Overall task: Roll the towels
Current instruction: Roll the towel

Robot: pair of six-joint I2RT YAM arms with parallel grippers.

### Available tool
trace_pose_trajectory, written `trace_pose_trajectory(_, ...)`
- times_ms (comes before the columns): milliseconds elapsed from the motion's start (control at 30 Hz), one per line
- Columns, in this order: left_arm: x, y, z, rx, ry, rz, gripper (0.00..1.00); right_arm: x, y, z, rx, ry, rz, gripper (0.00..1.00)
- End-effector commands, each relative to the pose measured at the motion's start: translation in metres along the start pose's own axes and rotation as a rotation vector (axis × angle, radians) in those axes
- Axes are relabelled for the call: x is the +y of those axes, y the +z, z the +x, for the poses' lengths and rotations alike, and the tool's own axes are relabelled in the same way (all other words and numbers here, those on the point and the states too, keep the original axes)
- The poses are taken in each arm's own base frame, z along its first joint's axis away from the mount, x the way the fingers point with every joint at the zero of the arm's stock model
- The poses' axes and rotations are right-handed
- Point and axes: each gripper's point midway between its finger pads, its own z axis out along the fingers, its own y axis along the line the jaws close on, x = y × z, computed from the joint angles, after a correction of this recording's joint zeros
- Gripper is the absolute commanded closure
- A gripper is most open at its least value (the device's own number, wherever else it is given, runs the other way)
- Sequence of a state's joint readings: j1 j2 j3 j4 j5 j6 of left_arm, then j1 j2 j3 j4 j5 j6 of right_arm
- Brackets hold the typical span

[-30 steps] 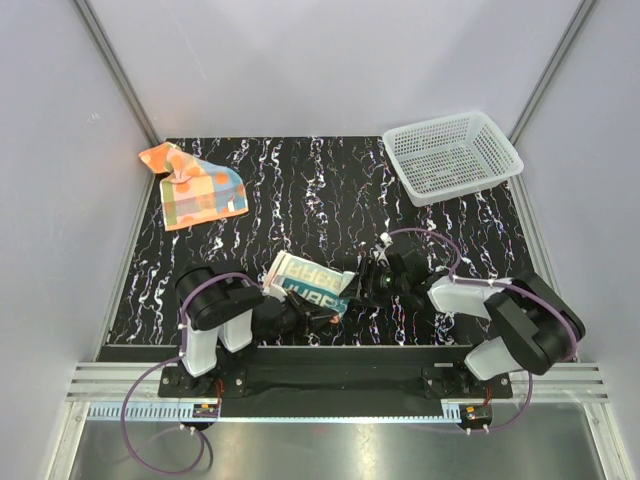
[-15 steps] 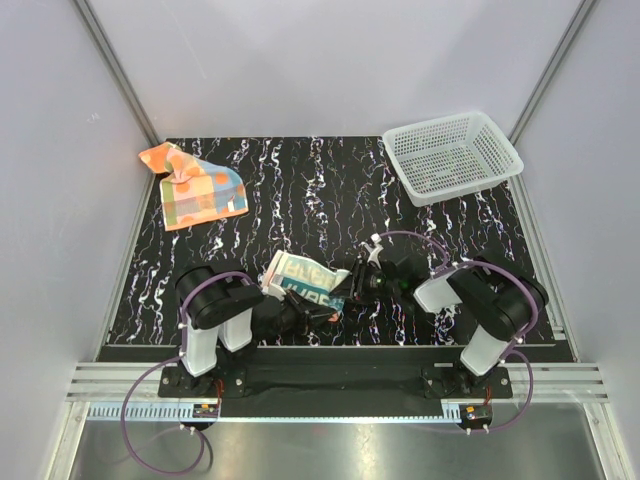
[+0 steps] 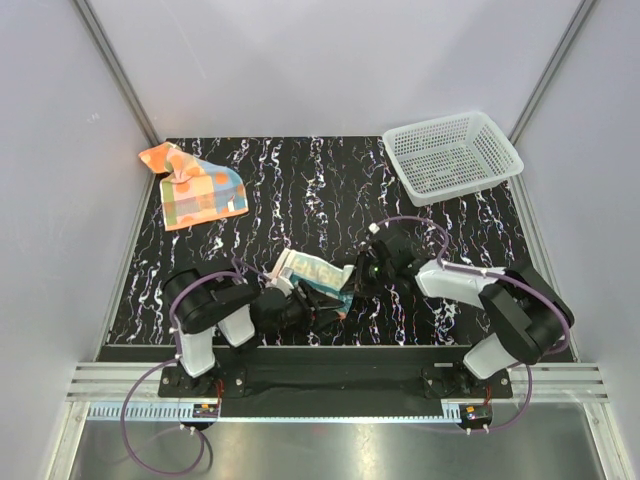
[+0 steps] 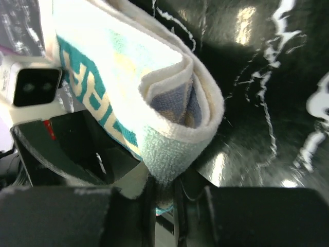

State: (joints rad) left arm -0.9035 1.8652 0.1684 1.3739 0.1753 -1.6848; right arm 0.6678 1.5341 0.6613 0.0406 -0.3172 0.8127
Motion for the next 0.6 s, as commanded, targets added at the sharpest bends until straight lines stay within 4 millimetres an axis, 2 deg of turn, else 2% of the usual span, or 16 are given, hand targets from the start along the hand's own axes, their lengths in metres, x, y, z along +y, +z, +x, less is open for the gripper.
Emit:
trace_pose_trajectory(0,0.004,0.002,0.014,0.077,0.129,-0.054,0.45,-0.017,-0.025,0.001,0.048,-0.046,0.206,0.96)
trace_pose_trajectory(33,-0.004,0.002,0.017,0.082,0.165,-0.053,0.45,-0.021,-0.027,-0.001,0.048,-0.052,0.238,0.96)
trace_pose_trajectory(67,0.017,0.001,0.014,0.072,0.182,-0.164,0.45,-0.022,-0.033,0.0,0.068,-0.053,0.269,0.96)
trace_pose_trajectory(133,-0.005,0.008,0.013,0.034,0.339,-0.173,0.45,-0.022,-0.036,-0.002,0.081,-0.063,0.302,0.96)
trace_pose_trajectory(167,0.021,-0.001,0.008,0.019,0.38,-0.341,0.44,-0.03,-0.041,0.003,0.115,-0.057,0.349,0.97)
trace_pose_trajectory(200,-0.015,0.006,0.017,0.014,0.52,-0.29,0.44,-0.035,-0.04,0.006,0.135,-0.054,0.375,0.97)
trace_pose_trajectory(233,-0.02,0.004,0.019,0.0,0.581,-0.321,0.43,-0.038,-0.041,0.008,0.151,-0.06,0.391,0.97)
trace_pose_trajectory(267,-0.011,-0.006,0.001,-0.098,0.656,-0.442,0.43,-0.039,-0.044,0.009,0.168,-0.06,0.411,0.98)
trace_pose_trajectory(300,-0.037,-0.002,0.003,-0.125,0.743,-0.418,0.42,-0.042,-0.044,0.01,0.178,-0.059,0.429,0.99)
trace_pose_trajectory(333,-0.044,-0.005,0.011,-0.127,0.804,-0.424,0.41,-0.046,-0.043,0.012,0.19,-0.062,0.446,0.99)
trace_pose_trajectory(367,-0.055,-0.008,0.004,-0.185,0.854,-0.464,0.41,-0.047,-0.045,0.013,0.203,-0.06,0.459,0.99)
trace_pose_trajectory(467,-0.06,-0.009,0.008,-0.209,0.99,-0.515,0.4,-0.048,-0.045,0.014,0.223,-0.061,0.474,0.99)
trace_pose_trajectory(500,-0.055,-0.008,0.013,-0.195,1.042,-0.54,0.4,-0.047,-0.044,0.014,0.227,-0.058,0.474,1.0)
trace_pose_trajectory(567,-0.057,-0.006,0.015,-0.209,1.092,-0.571,0.39,-0.048,-0.044,0.015,0.233,-0.058,0.477,1.0)
